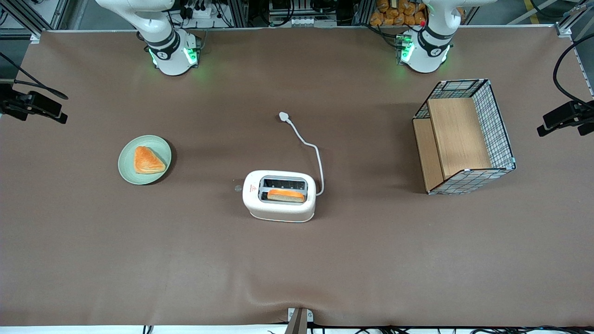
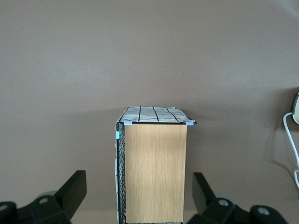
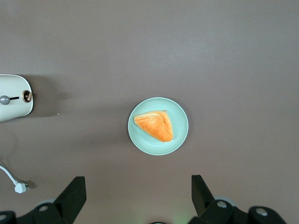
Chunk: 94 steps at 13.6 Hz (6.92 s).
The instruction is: Press toaster button with right arm
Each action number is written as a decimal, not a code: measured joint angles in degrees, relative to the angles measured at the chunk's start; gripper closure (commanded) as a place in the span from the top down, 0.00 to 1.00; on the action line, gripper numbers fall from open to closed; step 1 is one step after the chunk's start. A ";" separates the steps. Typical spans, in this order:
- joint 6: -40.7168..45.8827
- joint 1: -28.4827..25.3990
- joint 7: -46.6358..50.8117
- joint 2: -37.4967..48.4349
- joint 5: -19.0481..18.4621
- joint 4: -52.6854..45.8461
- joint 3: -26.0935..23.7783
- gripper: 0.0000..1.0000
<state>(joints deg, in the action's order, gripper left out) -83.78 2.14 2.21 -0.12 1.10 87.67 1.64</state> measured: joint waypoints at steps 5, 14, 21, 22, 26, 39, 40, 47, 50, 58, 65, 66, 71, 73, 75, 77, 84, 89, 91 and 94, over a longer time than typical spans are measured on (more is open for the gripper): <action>-0.04 0.00 0.01 0.00 0.00 -0.47 0.03 1.00; 2.47 0.01 0.01 -0.32 0.76 -1.78 0.01 1.00; 3.62 -0.45 0.01 -2.20 1.60 -0.92 -0.09 1.00; 3.62 -0.87 0.03 -2.78 2.33 -0.85 -0.15 1.00; 3.06 -3.10 4.59 -4.21 8.22 0.91 -0.25 1.00; -9.34 -14.88 10.96 -11.27 15.35 5.92 -0.47 0.24; -10.01 -15.10 10.96 -11.64 16.22 5.93 -0.47 0.11; -19.73 -17.37 10.94 -16.83 17.12 6.01 -0.48 0.00; -24.49 -19.53 10.94 -19.35 17.33 6.03 -0.49 0.00; -33.07 -23.65 11.24 -25.00 21.37 6.05 -0.42 0.00; -36.35 -25.08 11.24 -29.03 23.99 6.05 -0.43 0.00; -36.37 -25.33 11.24 -29.25 24.26 6.05 -0.43 0.00; -37.06 -25.70 11.25 -30.08 24.92 6.04 -0.40 0.00; -37.50 -25.70 11.26 -30.60 25.96 6.05 -0.29 0.00; -37.84 -25.70 11.26 -31.06 26.27 6.05 -0.28 0.00; -38.39 -25.70 11.27 -31.67 26.71 6.05 -0.27 0.00; -38.83 -25.47 11.27 -33.04 31.15 6.17 0.37 0.00; -39.48 -25.21 11.26 -34.44 33.12 6.16 0.48 0.00; -39.56 -25.07 11.19 -34.68 33.68 6.16 0.48 0.00; -39.67 -25.04 11.19 -34.76 33.79 6.16 0.48 0.00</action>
<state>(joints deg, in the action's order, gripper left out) -123.45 -22.90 13.41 -34.88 34.88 93.83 2.11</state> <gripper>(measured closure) 0.991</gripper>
